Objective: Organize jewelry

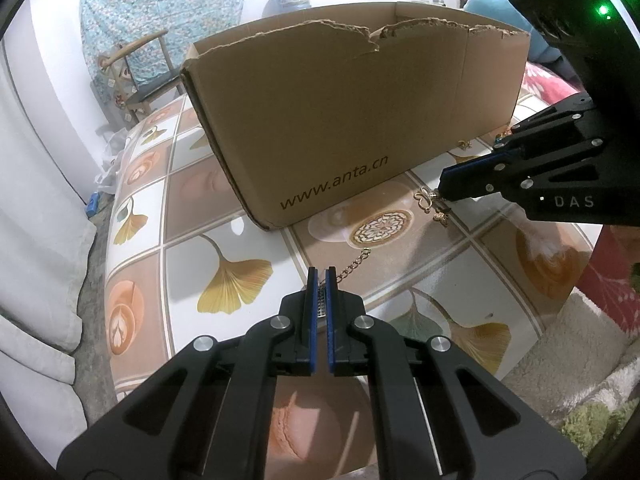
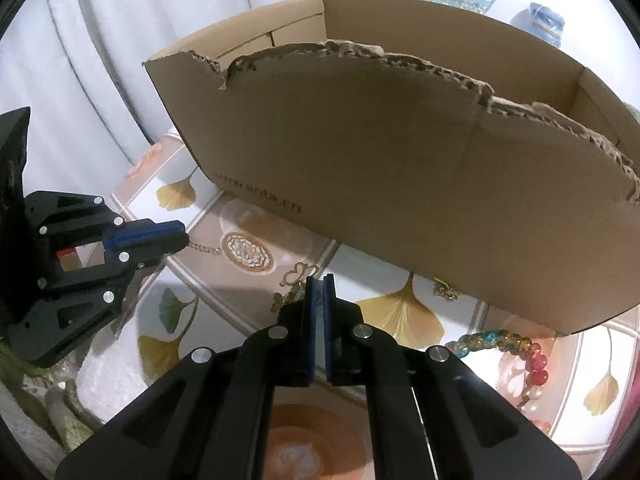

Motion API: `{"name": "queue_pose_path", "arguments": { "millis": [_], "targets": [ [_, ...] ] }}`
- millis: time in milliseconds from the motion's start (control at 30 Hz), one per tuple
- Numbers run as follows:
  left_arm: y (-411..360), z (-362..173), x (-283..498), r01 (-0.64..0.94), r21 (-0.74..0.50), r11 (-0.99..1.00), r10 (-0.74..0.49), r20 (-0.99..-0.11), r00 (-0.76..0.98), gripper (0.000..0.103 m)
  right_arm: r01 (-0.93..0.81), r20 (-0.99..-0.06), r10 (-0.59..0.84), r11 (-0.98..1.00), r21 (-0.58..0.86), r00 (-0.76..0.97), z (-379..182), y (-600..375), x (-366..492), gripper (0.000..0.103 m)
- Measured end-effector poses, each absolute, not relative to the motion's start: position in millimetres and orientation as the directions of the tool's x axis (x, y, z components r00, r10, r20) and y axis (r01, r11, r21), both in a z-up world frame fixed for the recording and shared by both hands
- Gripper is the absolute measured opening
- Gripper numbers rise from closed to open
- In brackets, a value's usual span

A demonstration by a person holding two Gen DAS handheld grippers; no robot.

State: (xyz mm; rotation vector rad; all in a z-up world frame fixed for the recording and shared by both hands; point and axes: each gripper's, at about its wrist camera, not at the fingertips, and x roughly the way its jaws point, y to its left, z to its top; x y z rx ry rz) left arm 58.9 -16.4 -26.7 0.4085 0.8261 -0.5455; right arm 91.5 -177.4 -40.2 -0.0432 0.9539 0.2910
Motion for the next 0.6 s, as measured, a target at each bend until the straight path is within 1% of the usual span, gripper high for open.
{"name": "queue_pose_path", "arguments": {
  "millis": [267, 533, 567, 600],
  "targets": [
    [-15.1, -26.9, 59.2, 0.601, 0.124, 0.79, -0.299, -0.778, 0.553, 0.004, -0.248, -0.83, 0.204, 0.965, 0.083, 0.518, -37.6, -178.8, 79.5, 0.003],
    [-14.2, -27.4, 59.6, 0.601, 0.13, 0.789, -0.296, -0.777, 0.556, 0.004, -0.22, -0.84, 0.205, 0.97, 0.106, 0.502, -35.9, -184.2, 58.7, 0.003],
    [-14.1, -27.3, 59.9, 0.601, 0.131, 0.788, -0.295, -0.777, 0.557, 0.004, -0.223, -0.835, 0.213, 0.968, 0.111, 0.507, -36.2, -187.4, 57.9, 0.005],
    [-14.2, -27.5, 59.6, 0.602, 0.132, 0.788, -0.295, -0.777, 0.556, 0.004, -0.225, -0.828, 0.223, 0.967, 0.121, 0.515, -34.7, -189.2, 55.6, 0.009]
  ]
}}
